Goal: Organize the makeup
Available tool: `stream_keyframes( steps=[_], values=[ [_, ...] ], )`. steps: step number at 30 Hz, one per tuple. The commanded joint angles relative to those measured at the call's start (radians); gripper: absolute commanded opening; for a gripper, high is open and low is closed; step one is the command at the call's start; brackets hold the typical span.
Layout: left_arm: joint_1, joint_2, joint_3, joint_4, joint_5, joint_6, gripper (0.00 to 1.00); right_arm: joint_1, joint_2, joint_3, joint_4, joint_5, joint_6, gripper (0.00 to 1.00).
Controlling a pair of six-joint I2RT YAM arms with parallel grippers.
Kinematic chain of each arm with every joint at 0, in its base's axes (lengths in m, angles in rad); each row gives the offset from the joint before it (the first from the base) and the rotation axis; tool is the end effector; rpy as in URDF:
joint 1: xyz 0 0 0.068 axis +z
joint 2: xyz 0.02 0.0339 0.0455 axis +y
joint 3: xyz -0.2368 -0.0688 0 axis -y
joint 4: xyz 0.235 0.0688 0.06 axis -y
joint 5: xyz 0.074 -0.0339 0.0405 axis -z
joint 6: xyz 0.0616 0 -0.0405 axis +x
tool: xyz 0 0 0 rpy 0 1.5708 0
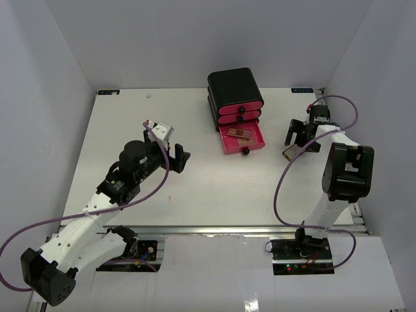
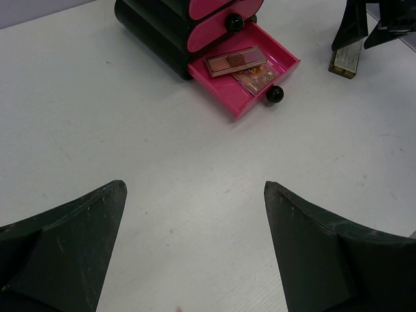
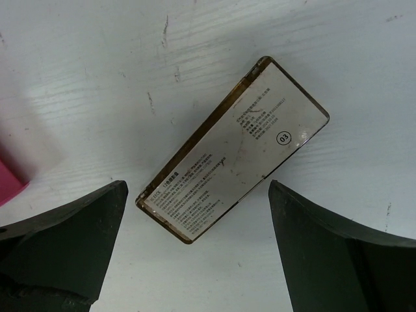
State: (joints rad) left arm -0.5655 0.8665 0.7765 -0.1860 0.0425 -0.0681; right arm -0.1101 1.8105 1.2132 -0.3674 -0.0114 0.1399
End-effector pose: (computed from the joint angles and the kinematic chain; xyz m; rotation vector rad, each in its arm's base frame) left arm 0.1983 -0.1290 0.2957 0.4904 1.8086 -0.4792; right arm 0.3793 -0.0412 0.1495 0.3116 2.5164 0.0263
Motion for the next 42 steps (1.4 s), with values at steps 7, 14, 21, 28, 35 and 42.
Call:
stream_keyframes(
  steps=[7, 14, 21, 28, 35, 42],
  values=[
    [0.004, -0.01, -0.002, 0.017, 0.009, 0.001, 0.98, 0.0, 0.092, 0.077, 0.031, 0.09, 0.116, 1.0],
    [0.004, -0.003, -0.002, 0.019, 0.008, 0.001, 0.98, 0.0, 0.104, 0.068, 0.025, 0.105, 0.129, 0.95],
    [0.004, -0.005, -0.003, 0.019, 0.003, 0.002, 0.98, -0.002, 0.11, 0.053, 0.033, 0.09, 0.127, 0.85],
    [0.004, -0.007, -0.002, 0.017, 0.002, 0.002, 0.98, -0.015, 0.062, 0.019, 0.064, 0.048, 0.105, 0.55],
    [0.004, -0.014, 0.0, 0.019, 0.003, 0.002, 0.98, -0.019, -0.047, -0.031, 0.116, -0.023, 0.05, 0.34],
    [0.004, -0.017, 0.0, 0.017, 0.012, 0.001, 0.98, -0.002, -0.209, -0.061, 0.169, -0.139, -0.056, 0.24]
  ],
)
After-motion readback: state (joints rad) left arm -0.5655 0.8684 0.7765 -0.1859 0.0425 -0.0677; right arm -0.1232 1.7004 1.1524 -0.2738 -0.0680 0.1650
